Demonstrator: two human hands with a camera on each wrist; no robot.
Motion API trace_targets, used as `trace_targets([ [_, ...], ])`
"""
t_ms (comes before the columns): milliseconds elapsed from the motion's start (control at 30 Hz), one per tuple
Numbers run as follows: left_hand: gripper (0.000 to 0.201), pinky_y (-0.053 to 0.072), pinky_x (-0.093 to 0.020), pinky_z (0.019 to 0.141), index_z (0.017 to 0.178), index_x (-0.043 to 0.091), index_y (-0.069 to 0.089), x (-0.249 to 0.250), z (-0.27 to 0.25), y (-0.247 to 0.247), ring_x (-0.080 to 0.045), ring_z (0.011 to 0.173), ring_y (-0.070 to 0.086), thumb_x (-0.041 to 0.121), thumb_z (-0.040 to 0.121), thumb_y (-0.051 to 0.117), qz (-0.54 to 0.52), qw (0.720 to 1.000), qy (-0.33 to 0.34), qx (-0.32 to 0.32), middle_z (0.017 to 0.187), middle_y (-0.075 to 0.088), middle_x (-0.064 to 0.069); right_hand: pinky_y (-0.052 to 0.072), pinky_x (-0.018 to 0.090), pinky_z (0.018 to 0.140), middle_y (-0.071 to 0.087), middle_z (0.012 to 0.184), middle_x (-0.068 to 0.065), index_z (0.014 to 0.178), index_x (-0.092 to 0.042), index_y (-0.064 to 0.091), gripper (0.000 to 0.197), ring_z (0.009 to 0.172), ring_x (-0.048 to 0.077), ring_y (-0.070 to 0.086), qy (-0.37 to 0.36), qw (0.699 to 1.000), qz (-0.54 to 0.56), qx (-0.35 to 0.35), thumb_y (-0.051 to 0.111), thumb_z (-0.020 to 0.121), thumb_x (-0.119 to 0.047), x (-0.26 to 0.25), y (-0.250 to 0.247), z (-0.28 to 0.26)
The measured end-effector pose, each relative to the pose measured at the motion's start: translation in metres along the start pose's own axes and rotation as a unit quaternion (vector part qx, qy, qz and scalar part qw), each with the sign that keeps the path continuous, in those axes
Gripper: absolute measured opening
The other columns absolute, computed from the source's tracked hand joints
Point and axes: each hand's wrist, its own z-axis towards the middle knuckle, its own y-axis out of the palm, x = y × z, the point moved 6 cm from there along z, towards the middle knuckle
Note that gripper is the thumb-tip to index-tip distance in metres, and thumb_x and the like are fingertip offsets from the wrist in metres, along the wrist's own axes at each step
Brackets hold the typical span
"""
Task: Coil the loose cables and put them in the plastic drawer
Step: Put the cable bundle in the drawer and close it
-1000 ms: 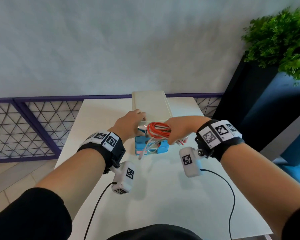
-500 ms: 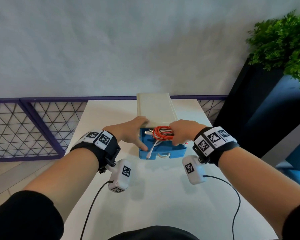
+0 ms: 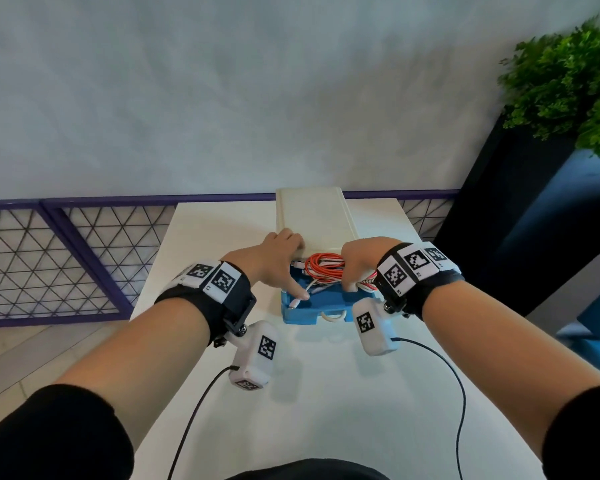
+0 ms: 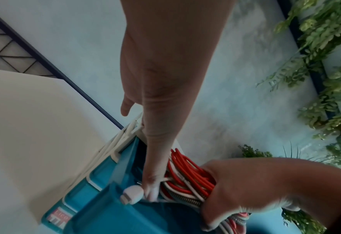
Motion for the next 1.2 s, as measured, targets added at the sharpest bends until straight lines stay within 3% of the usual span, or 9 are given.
trace_targets([
  [200,0.066,0.050,-0.042,0.076,0.112,0.014,0.039,0.009,0.006,-0.003,-0.026,0.107,0.039,0.039,0.066,0.078,0.063,0.990,0.026,0.126,0.117,0.039,-0.006,0.049,0.030,0.066,0.060,0.072,0.001,0.082,-0.011,0.059,0.023,0.067,0.018,0.058,0.010,1.000,-0.014,0.009,0.071,0.072,-0.027,-0.004,0.000,-0.008],
  [333,0.040,0.041,-0.035,0.063,0.107,0.013,0.042,0.007,0.007,-0.004,-0.025,0.102,0.043,0.021,0.076,0.068,0.068,0.984,0.044,0.160,0.114,0.042,-0.006,0.043,0.030,0.070,0.051,0.072,-0.001,0.085,-0.014,0.048,0.014,0.067,0.015,0.051,0.020,0.997,-0.059,0.054,0.059,0.083,-0.023,-0.016,0.008,-0.014],
  [533,0.049,0.040,-0.039,0.097,0.124,0.018,0.048,-0.009,0.003,-0.009,-0.021,0.111,0.043,0.026,0.081,0.069,-0.025,0.998,0.045,0.032,0.123,0.045,-0.002,0.041,0.030,0.082,0.052,0.091,0.000,0.108,-0.016,0.055,0.019,0.090,0.019,0.055,0.017,0.992,-0.115,0.055,0.048,0.094,-0.026,-0.032,0.013,-0.011],
  [700,0.035,0.041,-0.032,0.093,0.119,0.024,0.054,-0.008,-0.005,-0.007,-0.017,0.109,0.049,0.025,0.086,0.065,-0.080,0.993,0.068,0.057,0.121,0.051,0.001,0.039,0.032,0.098,0.056,0.125,0.008,0.133,-0.011,0.042,0.042,0.120,0.023,0.053,0.011,0.995,-0.070,0.065,0.045,0.098,-0.034,-0.044,0.006,-0.008],
  [800,0.023,0.043,-0.039,0.096,0.109,0.026,0.060,-0.005,-0.006,-0.003,-0.021,0.114,0.051,0.024,0.087,0.063,-0.072,0.992,0.087,0.060,0.121,0.052,0.001,0.041,0.029,0.085,0.059,0.117,0.007,0.130,-0.012,0.047,0.039,0.114,0.022,0.056,0.025,0.996,-0.017,0.085,0.047,0.097,-0.034,-0.040,0.012,-0.007],
  [900,0.027,0.034,-0.041,0.109,0.118,0.025,0.064,-0.007,-0.006,0.001,-0.022,0.134,0.039,0.023,0.092,0.056,-0.056,0.994,0.068,0.059,0.145,0.040,-0.006,0.044,0.028,0.074,0.060,0.096,0.003,0.118,-0.012,0.058,0.037,0.092,0.021,0.060,0.050,0.994,0.029,0.090,0.058,0.089,-0.034,-0.033,0.022,-0.003],
  [967,0.028,0.031,-0.043,0.112,0.119,0.028,0.064,-0.009,-0.004,0.005,-0.023,0.139,0.033,0.025,0.093,0.054,-0.059,0.995,0.055,0.059,0.153,0.031,-0.006,0.049,0.028,0.070,0.062,0.092,0.001,0.113,-0.014,0.060,0.048,0.082,0.019,0.060,0.045,0.990,0.088,0.100,0.067,0.079,-0.046,-0.027,0.026,0.001],
  [1066,0.027,0.032,-0.047,0.110,0.117,0.028,0.066,-0.010,-0.003,0.010,-0.025,0.138,0.034,0.029,0.092,0.055,-0.053,0.995,0.047,0.071,0.152,0.032,-0.006,0.048,0.029,0.070,0.062,0.098,0.002,0.114,-0.014,0.057,0.070,0.082,0.019,0.060,0.023,0.980,0.159,0.120,0.066,0.070,-0.068,-0.021,0.028,-0.003],
  [1200,0.030,0.032,-0.049,0.109,0.117,0.025,0.066,-0.007,-0.004,0.011,-0.025,0.137,0.032,0.035,0.089,0.059,-0.042,0.993,0.035,0.103,0.150,0.034,-0.006,0.045,0.033,0.076,0.052,0.117,0.009,0.128,-0.010,0.046,0.078,0.100,0.024,0.056,0.021,0.971,0.161,0.177,0.055,0.078,-0.071,-0.010,0.033,-0.021],
])
